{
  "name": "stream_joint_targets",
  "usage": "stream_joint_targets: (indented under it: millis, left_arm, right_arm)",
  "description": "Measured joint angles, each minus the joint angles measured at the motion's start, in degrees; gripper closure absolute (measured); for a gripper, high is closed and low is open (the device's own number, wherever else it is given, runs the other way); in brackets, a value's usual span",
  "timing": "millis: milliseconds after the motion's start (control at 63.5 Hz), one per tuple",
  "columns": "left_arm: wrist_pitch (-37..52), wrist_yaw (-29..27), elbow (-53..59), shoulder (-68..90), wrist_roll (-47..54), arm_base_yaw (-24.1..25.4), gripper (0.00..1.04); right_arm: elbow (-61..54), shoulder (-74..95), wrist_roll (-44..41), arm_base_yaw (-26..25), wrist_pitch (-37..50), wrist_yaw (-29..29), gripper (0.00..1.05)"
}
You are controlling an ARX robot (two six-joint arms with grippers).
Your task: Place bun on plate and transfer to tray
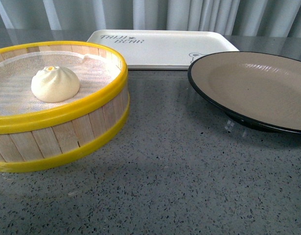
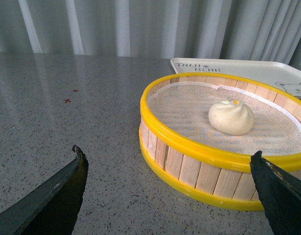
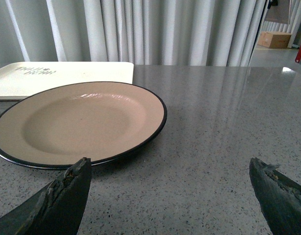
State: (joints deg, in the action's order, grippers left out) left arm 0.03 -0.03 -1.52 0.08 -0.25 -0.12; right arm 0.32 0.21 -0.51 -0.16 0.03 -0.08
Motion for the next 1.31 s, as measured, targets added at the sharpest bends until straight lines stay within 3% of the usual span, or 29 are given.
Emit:
stream_joint_targets:
  millis: [897,928,1007,1054,1133,1306]
  left_arm:
    - [0.0,0.0,0.0,0.0,0.0,0.0,0.07]
    - [-1.2,-2.4,-0.3,0.9,-1.0,-0.8,0.07]
    - [-12.2,-19.2,-5.4,9.6,-7.3,-6.6,0.07]
    - [-12.2,-25.6,-7.0,14.4,-10.0,-8.6,0.07]
    - [-8.0,-29.8,-8.4,19.5,-11.8,-9.5,0.07]
    - [1.8,-32.8,-11.8,25.1,-13.4,-10.6,0.07]
  right_arm:
    - [0.0,0.0,0.0,0.0,0.0,0.0,0.09]
    - [0.0,0.0,0.0,0.0,0.0,0.0,0.09]
    - [0.0,0.0,0.0,0.0,0.0,0.0,0.09]
    - [0.0,0.0,0.0,0.0,0.0,0.0,0.09]
    - [0.0,0.0,0.0,0.0,0.0,-0.1,0.09]
    - [0.0,0.0,0.0,0.0,0.0,0.0,0.09]
